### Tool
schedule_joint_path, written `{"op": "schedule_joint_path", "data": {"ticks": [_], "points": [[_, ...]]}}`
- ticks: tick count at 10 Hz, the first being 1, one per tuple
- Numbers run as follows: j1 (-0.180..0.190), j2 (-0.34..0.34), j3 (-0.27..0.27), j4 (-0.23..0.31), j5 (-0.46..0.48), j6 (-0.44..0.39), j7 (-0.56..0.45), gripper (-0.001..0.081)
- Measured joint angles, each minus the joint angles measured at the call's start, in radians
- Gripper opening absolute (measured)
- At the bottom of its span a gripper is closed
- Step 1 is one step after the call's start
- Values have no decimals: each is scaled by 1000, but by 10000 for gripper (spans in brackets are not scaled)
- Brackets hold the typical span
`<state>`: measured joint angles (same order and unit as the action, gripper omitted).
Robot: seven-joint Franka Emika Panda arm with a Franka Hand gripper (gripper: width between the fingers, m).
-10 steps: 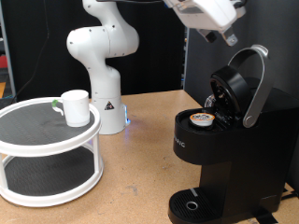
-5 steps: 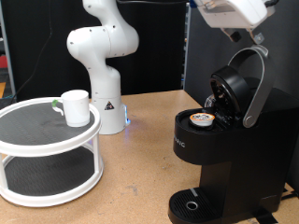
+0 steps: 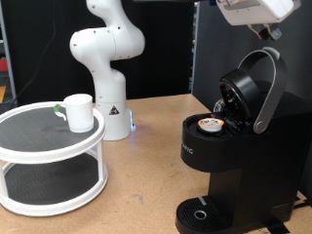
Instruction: Make a cup of coffee with the keurig machine
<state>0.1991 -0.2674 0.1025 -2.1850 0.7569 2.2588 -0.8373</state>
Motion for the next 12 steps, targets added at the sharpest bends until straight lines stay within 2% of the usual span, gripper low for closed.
{"op": "schedule_joint_path", "data": {"ticks": [1,2,3,4,9,12], "points": [[0,1,6,1,0,4,6,298],[0,2,11,1,0,7,9,103],[0,5,16,1,0,11,11,103],[0,10,21,1,0,19,11,19],[0,53,39,0,-7,59,14,7],[-5,48,21,-1,-3,32,-48,7]]}}
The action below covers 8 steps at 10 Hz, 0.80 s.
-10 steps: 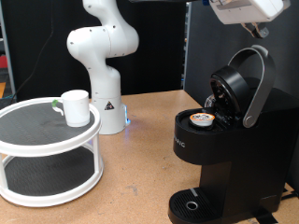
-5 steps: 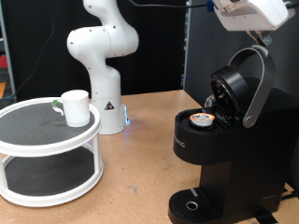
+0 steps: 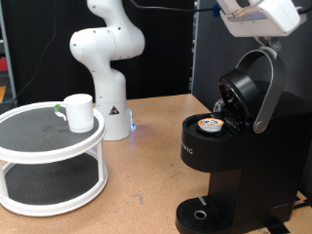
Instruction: Make a cup of coffee with the keurig machine
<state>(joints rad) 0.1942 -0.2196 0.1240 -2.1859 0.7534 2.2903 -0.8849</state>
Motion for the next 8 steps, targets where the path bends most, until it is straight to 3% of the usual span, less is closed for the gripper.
{"op": "schedule_joint_path", "data": {"ticks": [4,8], "points": [[-43,-47,-62,-1,-104,-139,-62,7],[-103,-58,-104,-35,-215,-159,-111,7]]}}
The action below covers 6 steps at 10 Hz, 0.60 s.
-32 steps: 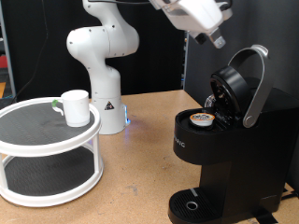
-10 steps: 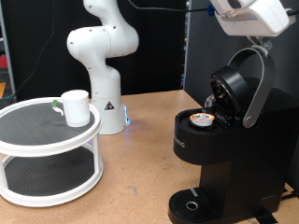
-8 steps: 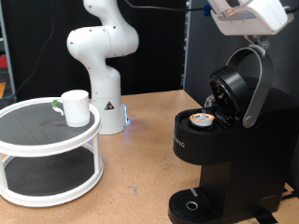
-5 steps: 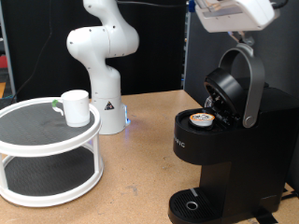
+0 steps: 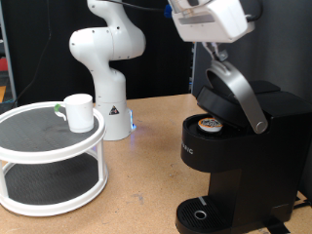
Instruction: Make a cup of coffee with the keurig machine
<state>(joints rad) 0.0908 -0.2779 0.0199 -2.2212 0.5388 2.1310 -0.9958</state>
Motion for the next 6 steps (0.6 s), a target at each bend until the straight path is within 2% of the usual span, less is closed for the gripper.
{"op": "schedule_joint_path", "data": {"ticks": [4,6], "points": [[-31,1,17,-53,-188,78,47,7],[-45,13,16,-103,-222,137,45,7]]}}
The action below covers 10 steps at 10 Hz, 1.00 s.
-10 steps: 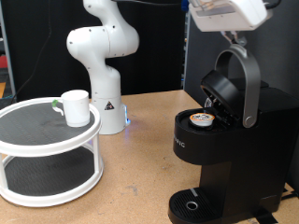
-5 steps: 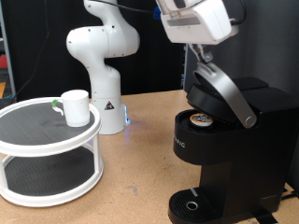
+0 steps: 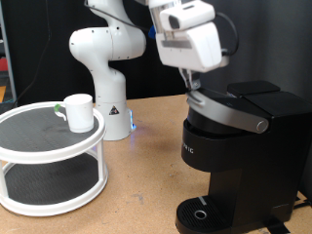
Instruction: Make a cup of coffee with the keurig machine
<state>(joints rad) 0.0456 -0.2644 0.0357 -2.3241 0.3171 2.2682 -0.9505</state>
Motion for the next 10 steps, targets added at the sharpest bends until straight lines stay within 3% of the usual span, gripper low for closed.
{"op": "schedule_joint_path", "data": {"ticks": [3,7,8,10], "points": [[2,40,9,-75,6,104,-18,7],[4,40,10,-81,22,131,-23,7],[5,40,9,-81,54,130,-38,7],[24,40,-3,-82,242,129,-125,7]]}}
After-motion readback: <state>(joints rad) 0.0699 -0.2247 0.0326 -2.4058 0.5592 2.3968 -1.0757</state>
